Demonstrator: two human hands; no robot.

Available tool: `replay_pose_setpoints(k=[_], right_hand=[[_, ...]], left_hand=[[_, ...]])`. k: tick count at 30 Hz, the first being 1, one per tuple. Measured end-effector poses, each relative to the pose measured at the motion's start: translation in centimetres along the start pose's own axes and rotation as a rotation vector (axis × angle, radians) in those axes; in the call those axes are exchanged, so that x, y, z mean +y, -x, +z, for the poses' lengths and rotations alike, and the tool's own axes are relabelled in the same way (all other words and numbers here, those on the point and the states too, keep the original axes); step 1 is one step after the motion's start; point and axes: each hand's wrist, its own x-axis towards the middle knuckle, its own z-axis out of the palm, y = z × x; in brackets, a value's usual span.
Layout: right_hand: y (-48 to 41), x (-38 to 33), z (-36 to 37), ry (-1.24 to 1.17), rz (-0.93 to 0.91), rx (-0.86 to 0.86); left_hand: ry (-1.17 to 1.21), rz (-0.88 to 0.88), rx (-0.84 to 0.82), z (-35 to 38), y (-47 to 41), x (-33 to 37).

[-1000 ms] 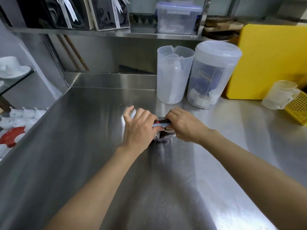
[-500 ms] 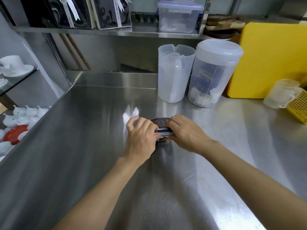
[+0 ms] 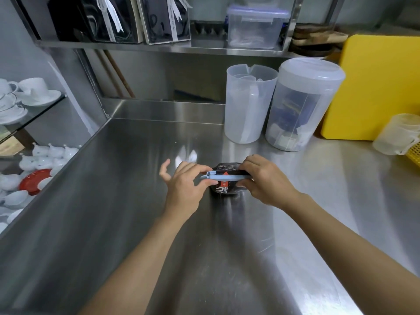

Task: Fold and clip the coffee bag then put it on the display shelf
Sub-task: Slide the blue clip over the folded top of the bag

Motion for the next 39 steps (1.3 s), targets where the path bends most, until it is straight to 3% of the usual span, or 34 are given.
replay_pose_setpoints(k=[7,15,26,39], right_hand=[[-1.2,-0.6,-0.2,0.051,0.006,-0.067],[-1.8,-1.5,1.2,0.208,-0.095,0.086],[-1.8,-1.9,1.3,0.122,0.002,0.052],[-2.6,-2.7,1.7,0.071,0.039,0.068]], left_hand=[[0.015,0.038,0.029,0.3,-0.7,0.0],[-0.005,0.089,0.043,0.8,0.0,-0.1],[0.025,-0.017,0.111,0.6,2.0,-0.8],[-0.219,0.145,0.094,-0.2,1.4,-1.1]])
